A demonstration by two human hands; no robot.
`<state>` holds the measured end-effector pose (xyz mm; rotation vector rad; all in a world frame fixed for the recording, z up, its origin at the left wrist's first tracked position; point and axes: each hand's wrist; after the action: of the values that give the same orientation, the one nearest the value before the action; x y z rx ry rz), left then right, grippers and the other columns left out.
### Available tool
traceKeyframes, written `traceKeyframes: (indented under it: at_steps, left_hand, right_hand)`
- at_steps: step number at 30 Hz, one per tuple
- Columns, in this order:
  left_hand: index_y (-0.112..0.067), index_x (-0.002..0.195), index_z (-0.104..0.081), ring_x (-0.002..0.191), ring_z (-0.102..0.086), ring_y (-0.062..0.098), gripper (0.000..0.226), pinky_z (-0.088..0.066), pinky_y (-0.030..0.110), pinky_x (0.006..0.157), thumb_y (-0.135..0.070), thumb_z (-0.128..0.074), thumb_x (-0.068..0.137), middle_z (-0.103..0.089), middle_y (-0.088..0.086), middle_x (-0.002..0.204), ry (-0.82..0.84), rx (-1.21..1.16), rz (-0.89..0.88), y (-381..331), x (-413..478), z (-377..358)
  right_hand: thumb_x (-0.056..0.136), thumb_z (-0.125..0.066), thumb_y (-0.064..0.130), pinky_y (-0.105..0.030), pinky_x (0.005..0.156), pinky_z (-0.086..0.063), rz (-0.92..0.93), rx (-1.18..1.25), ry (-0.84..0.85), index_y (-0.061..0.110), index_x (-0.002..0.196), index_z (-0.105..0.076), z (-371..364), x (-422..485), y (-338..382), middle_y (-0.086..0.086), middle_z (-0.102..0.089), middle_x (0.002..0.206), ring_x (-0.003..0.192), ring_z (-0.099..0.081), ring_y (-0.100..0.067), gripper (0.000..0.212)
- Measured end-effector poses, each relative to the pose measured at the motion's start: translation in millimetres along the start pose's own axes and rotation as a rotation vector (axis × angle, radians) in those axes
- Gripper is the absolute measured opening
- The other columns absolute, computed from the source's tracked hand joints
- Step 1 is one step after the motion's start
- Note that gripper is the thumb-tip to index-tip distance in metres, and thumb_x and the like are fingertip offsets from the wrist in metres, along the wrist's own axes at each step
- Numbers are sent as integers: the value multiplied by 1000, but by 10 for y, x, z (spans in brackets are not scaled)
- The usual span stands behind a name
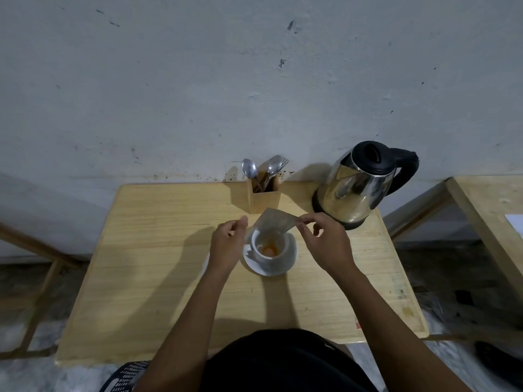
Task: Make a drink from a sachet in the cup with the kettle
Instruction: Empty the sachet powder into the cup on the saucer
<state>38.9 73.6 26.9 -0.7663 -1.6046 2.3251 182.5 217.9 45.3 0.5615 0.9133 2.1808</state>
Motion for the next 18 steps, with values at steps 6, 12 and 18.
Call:
traceKeyframes:
  at_steps: [6, 12, 18]
  left_hand:
    - [-7, 89, -72, 67, -58, 16, 57, -45, 31, 66, -60, -50, 85, -71, 5, 79, 314, -116, 257, -128, 46, 107]
    - [1, 82, -68, 72, -52, 20, 38, -44, 34, 70, -37, -67, 83, -58, 8, 73, 269, -172, 119, -34, 7, 164]
    - [-15, 82, -74, 67, -50, 13, 25, -42, 25, 64, -38, -65, 85, -58, 3, 72, 301, -121, 50, 12, -109, 236]
  right_hand:
    - [85, -74, 16, -22, 59, -43, 343, -103, -129, 23, 94, -75, -132, -174, -64, 10, -67, 89, 69, -46, 1, 12]
    - [96, -58, 18, -13, 69, -47, 67, 222, 35, 31, 114, -61, -216, -269, 25, 16, -62, 102, 86, -61, -2, 22]
    - [94, -62, 23, -17, 67, -53, -231, 538, 405, 12, 108, -69, -317, -140, 203, 0, -73, 98, 85, -69, -6, 18]
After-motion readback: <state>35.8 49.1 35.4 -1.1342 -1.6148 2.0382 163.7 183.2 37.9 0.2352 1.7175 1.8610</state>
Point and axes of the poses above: each hand's wrist, its own x-axis towards the middle knuckle, its own z-axis out of the back of the hand, y = z × x
